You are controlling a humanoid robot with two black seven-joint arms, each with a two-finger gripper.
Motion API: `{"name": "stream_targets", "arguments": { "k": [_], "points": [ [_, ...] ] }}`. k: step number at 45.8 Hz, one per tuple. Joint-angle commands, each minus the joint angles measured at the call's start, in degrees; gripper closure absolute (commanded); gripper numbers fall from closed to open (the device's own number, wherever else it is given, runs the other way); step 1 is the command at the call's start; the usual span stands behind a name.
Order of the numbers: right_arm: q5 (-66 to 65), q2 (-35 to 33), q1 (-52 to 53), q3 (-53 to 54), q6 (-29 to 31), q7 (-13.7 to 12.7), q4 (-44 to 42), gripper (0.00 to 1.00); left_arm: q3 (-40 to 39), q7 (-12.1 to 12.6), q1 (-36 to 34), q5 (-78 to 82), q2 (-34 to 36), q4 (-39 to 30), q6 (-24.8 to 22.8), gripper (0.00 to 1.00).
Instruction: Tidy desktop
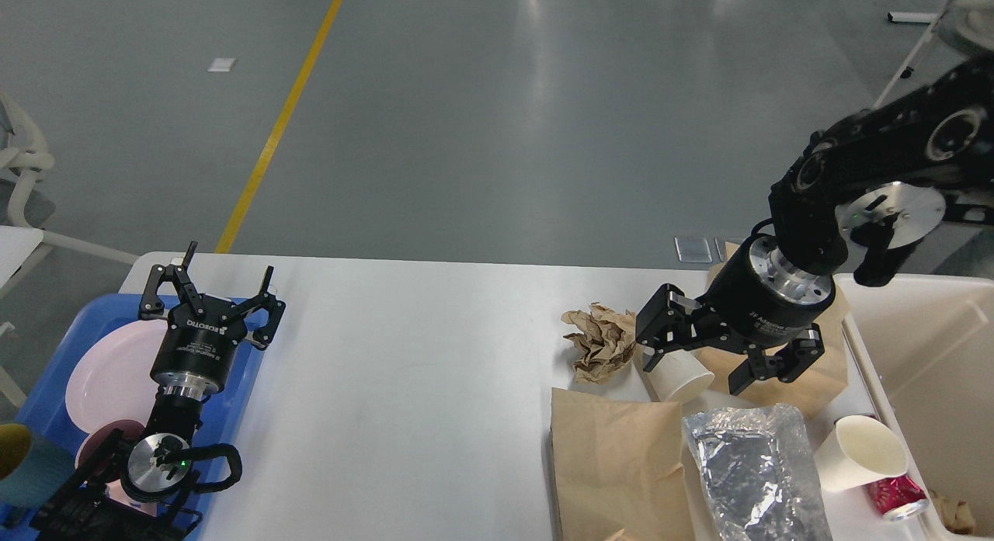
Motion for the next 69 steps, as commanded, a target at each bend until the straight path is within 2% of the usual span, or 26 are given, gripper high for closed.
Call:
{"name": "stream_targets", "arguments": {
  "k": [1,7,13,16,30,35,39,49,54,61,63,69],
  "points": [
    [-0.6,2.0,-7.1,0.8,-7.9,0.0,0.0,0.05,0.0,0.0,0.0,0.0,0.0,0.0,0.0,0.04],
    [-0.7,3.8,-12.6,1.6,-12.8,0.1,-0.5,0.04,0.0,0.0,0.0,0.0,0.0,0.0,0.0,0.04],
    [-0.9,5.1,-18.9,2.9,-20.6,0.1,-1.7,0.04,0.0,0.0,0.0,0.0,0.0,0.0,0.0,0.04],
    [-0.9,5.7,-20.9,2.9,-23.1,0.1,-2.1,0.01,0.0,0.0,0.0,0.0,0.0,0.0,0.0,0.04],
    [-1.0,8.8,-28.4,7.7,-24.4,0.1,-5.0,0.02,0.0,0.0,0.0,0.0,0.0,0.0,0.0,0.04],
    [-1.4,10.4,-31.2,8.2,-27.2,0.1,-6.8,0.08,0.0,0.0,0.0,0.0,0.0,0.0,0.0,0.04],
    [-1.5,11.2,-33.3,7.8,-30.4,0.1,-7.5,0.08,0.0,0.0,0.0,0.0,0.0,0.0,0.0,0.04],
    [-1.5,11.6,-34.2,8.2,-31.0,0.1,-8.1,0.09,0.0,0.0,0.0,0.0,0.0,0.0,0.0,0.04],
    [-1.5,13.3,-35.5,8.2,-31.4,0.0,-8.5,0.24,0.0,0.0,0.0,0.0,0.0,0.0,0.0,0.04],
    [-1.4,14.2,-38.1,8.3,-31.4,-0.1,-11.5,0.38,0.0,0.0,0.0,0.0,0.0,0.0,0.0,0.04],
    [-1.4,14.3,-38.4,8.3,-31.4,-0.2,-11.8,0.5,0.0,0.0,0.0,0.0,0.0,0.0,0.0,0.04],
    [-1.3,14.3,-39.2,8.3,-31.3,-0.2,-11.9,0.97,0.0,0.0,0.0,0.0,0.0,0.0,0.0,0.04]
  ]
}}
